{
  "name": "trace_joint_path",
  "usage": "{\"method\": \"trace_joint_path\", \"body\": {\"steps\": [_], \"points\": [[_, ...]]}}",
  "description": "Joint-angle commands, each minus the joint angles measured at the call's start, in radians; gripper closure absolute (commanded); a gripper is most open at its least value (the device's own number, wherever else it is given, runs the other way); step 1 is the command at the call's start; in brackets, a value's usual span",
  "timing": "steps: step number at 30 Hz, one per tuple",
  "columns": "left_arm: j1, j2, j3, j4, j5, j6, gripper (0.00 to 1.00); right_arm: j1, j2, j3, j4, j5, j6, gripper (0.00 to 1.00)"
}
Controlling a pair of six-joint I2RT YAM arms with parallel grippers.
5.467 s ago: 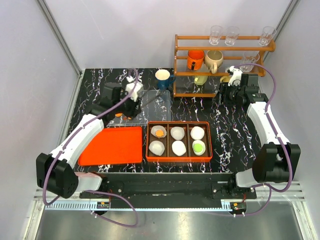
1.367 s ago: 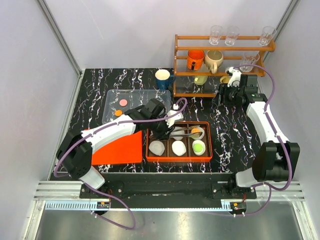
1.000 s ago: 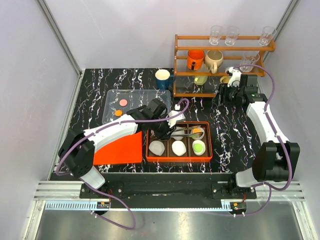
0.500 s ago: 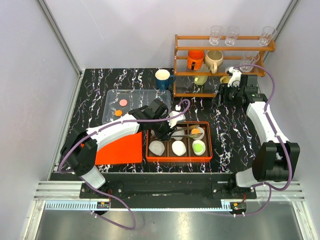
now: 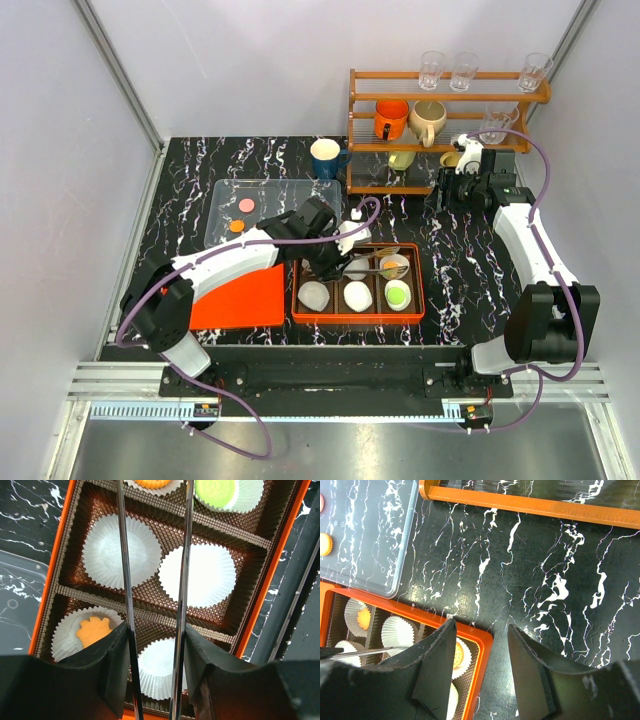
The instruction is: Pack the cookies
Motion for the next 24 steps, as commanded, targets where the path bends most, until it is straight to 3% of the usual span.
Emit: {"method": "trace_joint_path", "body": {"steps": [1, 11, 15, 24], "points": [[-0.003, -0.085, 0.0, 0.098, -0.007, -0.002, 0.55, -0.009, -0.018, 0.003, 0.031, -0.012, -0.013, 0.46], [0.086, -0.293, -0.076, 0.189, -0.06, -0.072, 0.57, -0.012, -0.02, 0.003, 0.029, -0.015, -0.015, 0.46], [0.202, -0.339, -0.087, 0.187, -0.136, -0.111, 0.56, -0.011, -0.017, 0.004, 0.031, -0.017, -0.015, 0.46], [0.549, -0.396, -0.181, 0.153, -0.102, -0.154, 0.55, -0.011, -0.011, 0.006, 0.032, -0.023, -0.016, 0.46]]}}
